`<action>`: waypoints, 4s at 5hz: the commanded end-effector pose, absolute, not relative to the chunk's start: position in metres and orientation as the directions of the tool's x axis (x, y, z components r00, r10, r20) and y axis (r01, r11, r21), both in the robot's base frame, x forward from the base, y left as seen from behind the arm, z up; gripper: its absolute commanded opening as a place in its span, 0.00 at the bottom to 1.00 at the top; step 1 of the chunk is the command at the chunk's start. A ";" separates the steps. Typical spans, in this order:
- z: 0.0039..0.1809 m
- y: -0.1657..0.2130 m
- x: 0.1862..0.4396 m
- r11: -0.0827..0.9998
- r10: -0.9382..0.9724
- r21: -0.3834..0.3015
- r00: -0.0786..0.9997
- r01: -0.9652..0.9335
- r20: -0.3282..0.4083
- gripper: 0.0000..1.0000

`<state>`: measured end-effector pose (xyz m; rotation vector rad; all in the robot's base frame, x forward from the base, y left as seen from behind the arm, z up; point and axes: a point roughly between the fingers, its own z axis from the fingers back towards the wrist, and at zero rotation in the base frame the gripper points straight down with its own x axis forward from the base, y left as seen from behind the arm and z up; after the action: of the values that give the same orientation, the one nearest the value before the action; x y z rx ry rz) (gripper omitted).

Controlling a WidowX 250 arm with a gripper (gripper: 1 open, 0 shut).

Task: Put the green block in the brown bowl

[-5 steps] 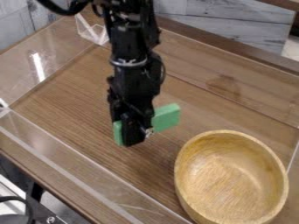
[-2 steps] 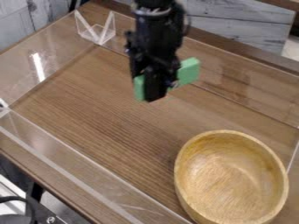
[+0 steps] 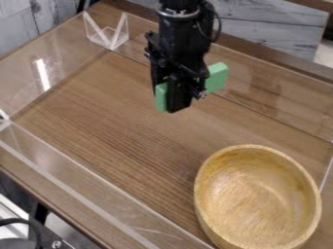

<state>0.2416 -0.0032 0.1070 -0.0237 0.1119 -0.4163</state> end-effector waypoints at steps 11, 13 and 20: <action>0.085 0.009 0.258 0.909 -0.409 0.122 0.909 0.399 0.078 0.00; 0.087 0.014 0.268 0.913 -0.397 0.147 0.913 0.381 0.096 0.00; 0.085 0.036 0.278 0.933 -0.331 0.188 0.936 0.307 0.118 0.00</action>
<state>0.2704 0.0327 0.0732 0.1526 -0.1044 -0.3464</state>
